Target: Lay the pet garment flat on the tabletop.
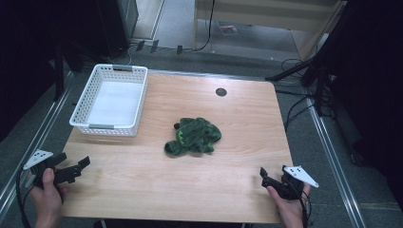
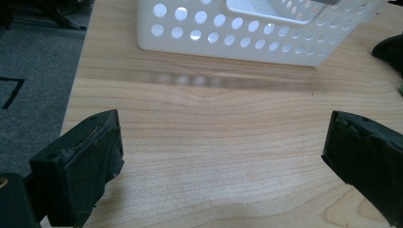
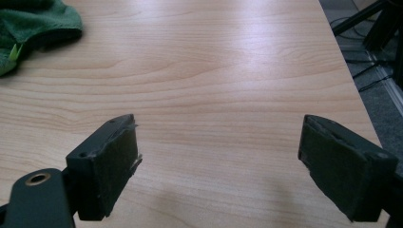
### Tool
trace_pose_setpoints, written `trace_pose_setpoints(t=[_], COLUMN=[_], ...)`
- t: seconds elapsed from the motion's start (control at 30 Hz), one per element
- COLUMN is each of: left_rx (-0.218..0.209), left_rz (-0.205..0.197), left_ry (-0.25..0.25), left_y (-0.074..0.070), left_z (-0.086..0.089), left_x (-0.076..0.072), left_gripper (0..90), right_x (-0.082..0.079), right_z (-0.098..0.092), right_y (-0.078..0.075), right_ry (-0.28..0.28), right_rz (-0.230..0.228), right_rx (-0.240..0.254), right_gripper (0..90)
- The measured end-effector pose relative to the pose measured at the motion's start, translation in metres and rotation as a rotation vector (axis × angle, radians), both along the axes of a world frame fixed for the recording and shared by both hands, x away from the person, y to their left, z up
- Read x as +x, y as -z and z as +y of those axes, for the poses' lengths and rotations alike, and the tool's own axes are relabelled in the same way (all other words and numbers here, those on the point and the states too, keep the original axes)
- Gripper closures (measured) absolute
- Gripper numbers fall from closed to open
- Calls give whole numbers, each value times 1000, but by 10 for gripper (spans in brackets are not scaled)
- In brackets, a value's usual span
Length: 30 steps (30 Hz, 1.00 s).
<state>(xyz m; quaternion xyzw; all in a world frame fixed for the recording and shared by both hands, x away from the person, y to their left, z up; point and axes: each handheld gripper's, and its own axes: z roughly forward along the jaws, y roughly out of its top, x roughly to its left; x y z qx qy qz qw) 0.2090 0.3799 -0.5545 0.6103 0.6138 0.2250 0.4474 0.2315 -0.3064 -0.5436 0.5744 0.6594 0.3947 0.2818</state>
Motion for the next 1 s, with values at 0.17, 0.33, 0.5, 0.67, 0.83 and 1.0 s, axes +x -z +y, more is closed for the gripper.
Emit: trace_pose_setpoints(t=[0.17, 0.33, 0.5, 0.67, 0.83, 1.0], left_rx=[5, 6, 3, 2, 1, -5], left_rz=[-2, -7, -7, -3, -3, -4], left_ry=[-1, -1, -1, 1, 1, 1], left_y=[0, 0, 0, 0, 0, 0], left_z=[0, -1, 0, 0, 0, 1], left_x=[0, 0, -1, 0, 0, 0], left_gripper=[0, 0, 0, 0, 0, 0], right_x=[1, 8, 14, 20, 33, 41], right_z=[4, 20, 49, 72, 106, 126], right_y=[-4, -15, -32, -43, -57, -63], right_ry=[-9, -41, -100, -151, -206, -239], right_rz=[-13, -39, -80, -96, -112, -122], right_rx=[-2, -1, -1, -1, 16, 5], right_gripper=[133, 133, 136, 136, 136, 135])
